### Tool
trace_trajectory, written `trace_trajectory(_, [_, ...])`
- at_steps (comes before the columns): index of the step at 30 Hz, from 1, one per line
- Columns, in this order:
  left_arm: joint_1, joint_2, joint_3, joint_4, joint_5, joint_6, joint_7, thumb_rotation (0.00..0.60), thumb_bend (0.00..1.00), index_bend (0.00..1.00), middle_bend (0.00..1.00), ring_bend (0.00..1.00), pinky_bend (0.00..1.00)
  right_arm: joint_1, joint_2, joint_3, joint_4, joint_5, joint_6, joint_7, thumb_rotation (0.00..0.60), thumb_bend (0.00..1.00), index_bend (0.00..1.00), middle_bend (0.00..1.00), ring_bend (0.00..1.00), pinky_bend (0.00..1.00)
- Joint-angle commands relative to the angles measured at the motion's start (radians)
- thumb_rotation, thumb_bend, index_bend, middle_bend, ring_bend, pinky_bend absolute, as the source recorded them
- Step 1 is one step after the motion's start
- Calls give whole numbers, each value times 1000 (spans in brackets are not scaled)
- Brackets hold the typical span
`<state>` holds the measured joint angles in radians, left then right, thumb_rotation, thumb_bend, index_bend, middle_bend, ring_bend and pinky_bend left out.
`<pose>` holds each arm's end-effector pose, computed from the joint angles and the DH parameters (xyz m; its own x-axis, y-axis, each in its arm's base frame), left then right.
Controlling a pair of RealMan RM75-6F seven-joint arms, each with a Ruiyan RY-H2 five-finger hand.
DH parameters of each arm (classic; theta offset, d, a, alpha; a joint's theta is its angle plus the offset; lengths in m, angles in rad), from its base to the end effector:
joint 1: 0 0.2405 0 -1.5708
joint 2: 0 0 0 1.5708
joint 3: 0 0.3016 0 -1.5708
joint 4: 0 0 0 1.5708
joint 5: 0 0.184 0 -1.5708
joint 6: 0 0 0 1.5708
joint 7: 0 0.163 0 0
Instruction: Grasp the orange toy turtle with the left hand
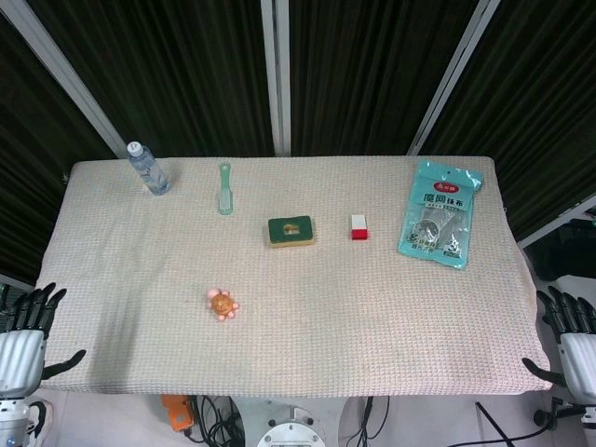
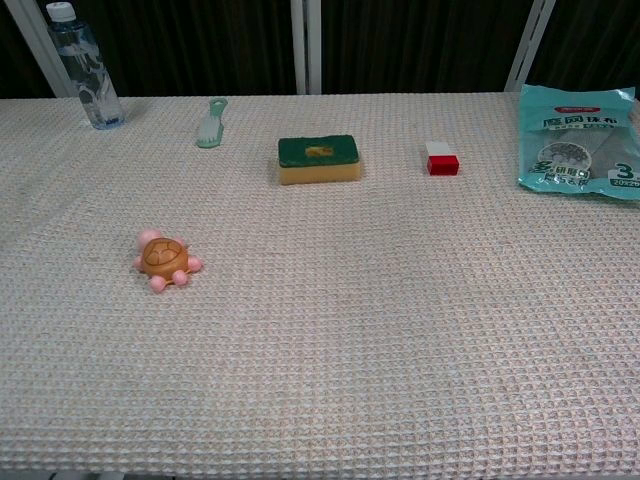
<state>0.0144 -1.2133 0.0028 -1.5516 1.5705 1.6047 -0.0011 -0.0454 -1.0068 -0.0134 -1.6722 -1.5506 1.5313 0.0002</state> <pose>-0.3507 0.1574 0.1797 0.3671 -0.0258 0.9298 0.9302 0.0136 -0.3668 -0.3509 -0.1445 0.2309 0.4418 -0.0729 0.8941 -0.8928 0.0621 0.4462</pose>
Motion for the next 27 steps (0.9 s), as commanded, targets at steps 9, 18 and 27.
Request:
trace_trajectory(9, [-6,-4,-4,-8,7,-4,-8,600,56,84,0,0,0,1,-4,4,7,4,-3,20,600,19,0,0,0,0])
trace_trajectory(18, [-67,-1,-17,-21,40,-62,-66,600,58,84,9,0,0,9,29,31,-23,22,8,33,600,26,0,0,0,0])
trace_trajectory(27, [-216,-50,-60,-84,58,-236,126,600,141,84,9,0,75,33,27,27,-38,27,-41,16,600,82,0,0,0,0])
